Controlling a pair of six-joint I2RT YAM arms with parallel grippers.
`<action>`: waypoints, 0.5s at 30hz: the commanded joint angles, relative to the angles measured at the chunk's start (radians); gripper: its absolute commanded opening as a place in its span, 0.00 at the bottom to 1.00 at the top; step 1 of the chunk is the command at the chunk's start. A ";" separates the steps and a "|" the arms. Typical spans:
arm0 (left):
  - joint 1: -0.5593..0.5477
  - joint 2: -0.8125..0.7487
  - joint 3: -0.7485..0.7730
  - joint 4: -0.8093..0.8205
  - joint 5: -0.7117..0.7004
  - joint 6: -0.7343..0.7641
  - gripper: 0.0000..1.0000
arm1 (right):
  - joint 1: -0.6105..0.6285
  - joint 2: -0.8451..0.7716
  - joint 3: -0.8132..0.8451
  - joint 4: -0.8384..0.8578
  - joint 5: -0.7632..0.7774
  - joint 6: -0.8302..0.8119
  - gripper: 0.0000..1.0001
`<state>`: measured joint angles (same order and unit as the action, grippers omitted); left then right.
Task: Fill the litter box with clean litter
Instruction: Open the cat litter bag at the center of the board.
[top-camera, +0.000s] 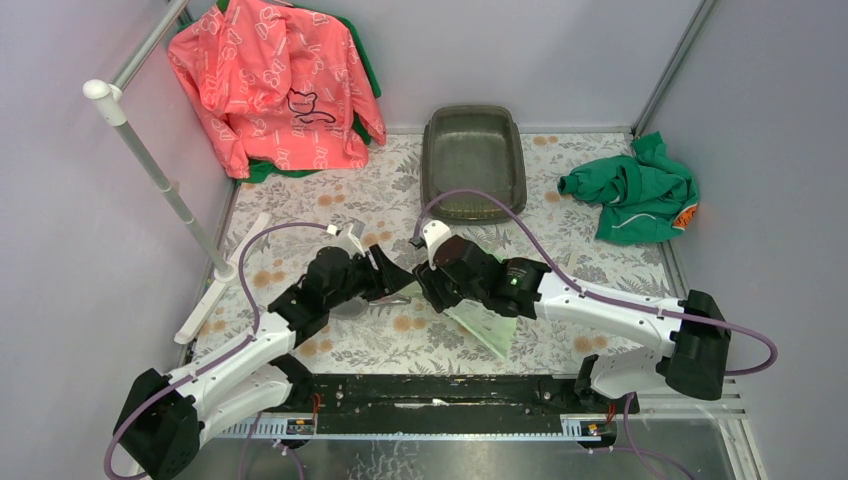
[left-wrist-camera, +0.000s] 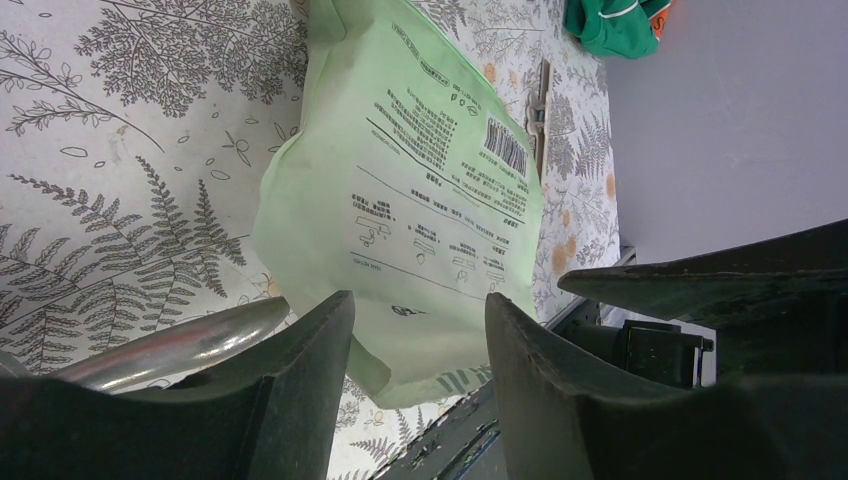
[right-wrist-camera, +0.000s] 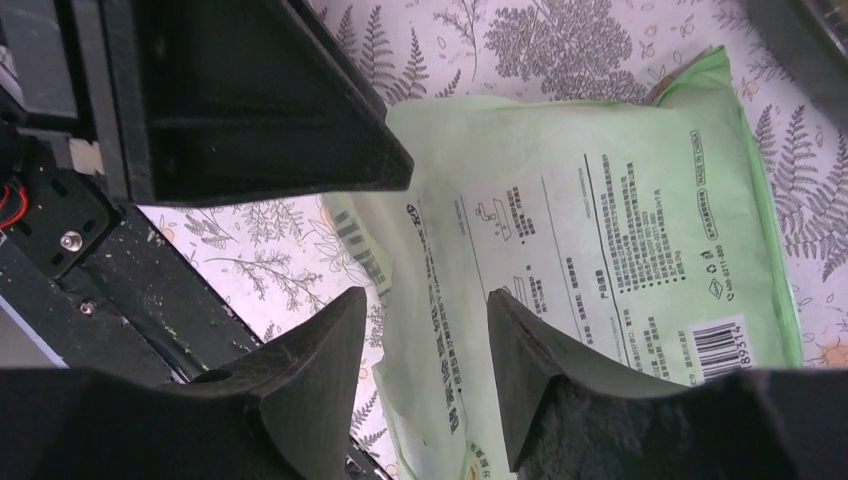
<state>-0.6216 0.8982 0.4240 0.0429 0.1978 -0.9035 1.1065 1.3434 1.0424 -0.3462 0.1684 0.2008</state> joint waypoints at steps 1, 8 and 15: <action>-0.014 -0.015 -0.003 -0.003 -0.010 -0.007 0.59 | 0.009 0.017 0.067 0.045 0.040 -0.018 0.56; -0.020 -0.019 -0.007 -0.010 -0.018 -0.009 0.59 | 0.009 0.058 0.080 0.045 0.048 -0.023 0.54; -0.024 -0.025 -0.007 -0.015 -0.021 -0.009 0.59 | 0.010 0.077 0.060 0.043 0.060 -0.023 0.52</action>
<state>-0.6353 0.8886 0.4240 0.0319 0.1879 -0.9070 1.1065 1.4174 1.0798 -0.3283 0.1940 0.1879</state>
